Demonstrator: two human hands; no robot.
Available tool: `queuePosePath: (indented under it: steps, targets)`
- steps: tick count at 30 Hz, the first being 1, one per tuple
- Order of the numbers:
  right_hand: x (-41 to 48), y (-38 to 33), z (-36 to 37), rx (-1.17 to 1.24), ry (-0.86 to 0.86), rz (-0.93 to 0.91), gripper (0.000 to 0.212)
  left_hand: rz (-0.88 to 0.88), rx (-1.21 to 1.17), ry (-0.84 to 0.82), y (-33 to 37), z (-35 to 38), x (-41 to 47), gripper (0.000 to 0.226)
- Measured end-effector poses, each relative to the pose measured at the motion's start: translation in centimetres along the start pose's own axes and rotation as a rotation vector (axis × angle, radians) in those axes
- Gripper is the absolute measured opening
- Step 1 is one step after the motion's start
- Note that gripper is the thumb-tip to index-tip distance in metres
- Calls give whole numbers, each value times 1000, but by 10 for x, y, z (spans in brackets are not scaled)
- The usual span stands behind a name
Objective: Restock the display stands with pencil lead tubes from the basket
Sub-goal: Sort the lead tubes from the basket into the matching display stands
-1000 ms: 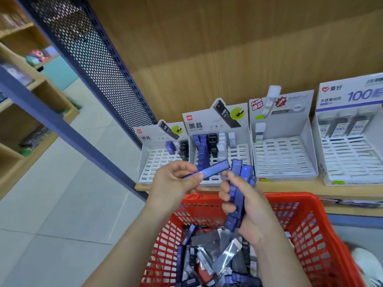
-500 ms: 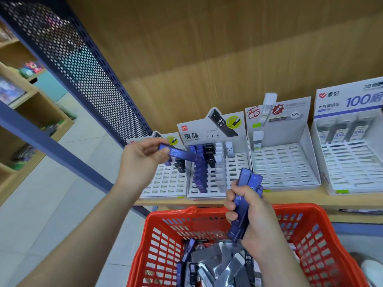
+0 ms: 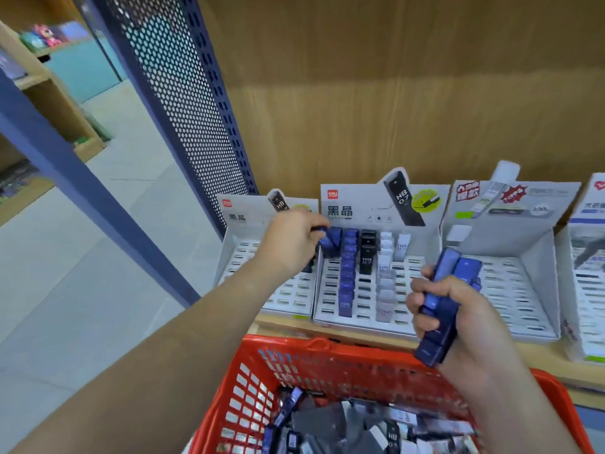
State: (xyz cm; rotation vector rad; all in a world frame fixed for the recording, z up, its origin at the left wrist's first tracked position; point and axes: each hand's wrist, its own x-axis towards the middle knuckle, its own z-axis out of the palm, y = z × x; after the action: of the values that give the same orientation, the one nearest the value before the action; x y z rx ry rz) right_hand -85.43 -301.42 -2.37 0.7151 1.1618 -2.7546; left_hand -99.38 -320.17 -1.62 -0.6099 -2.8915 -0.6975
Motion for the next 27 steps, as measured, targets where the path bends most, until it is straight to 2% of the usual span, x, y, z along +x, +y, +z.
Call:
queuePosePath:
  steps: [3, 13, 18, 23, 27]
  targets:
    - [3, 13, -3, -27, 4, 42, 23, 27, 22, -6, -6, 8, -1, 21]
    - [6, 24, -21, -32, 60, 77, 19, 118, 207, -143, 9, 6, 23, 16]
    - [3, 22, -26, -103, 49, 82, 19, 108, 203, -152, 8, 1, 25, 15]
    - [-1, 22, -27, -134, 57, 75, 23, 171, 246, -186, 2, 10, 24, 20]
    - [-4, 23, -23, -145, 74, 61, 23, 146, 182, -104, -4, 25, 18, 19]
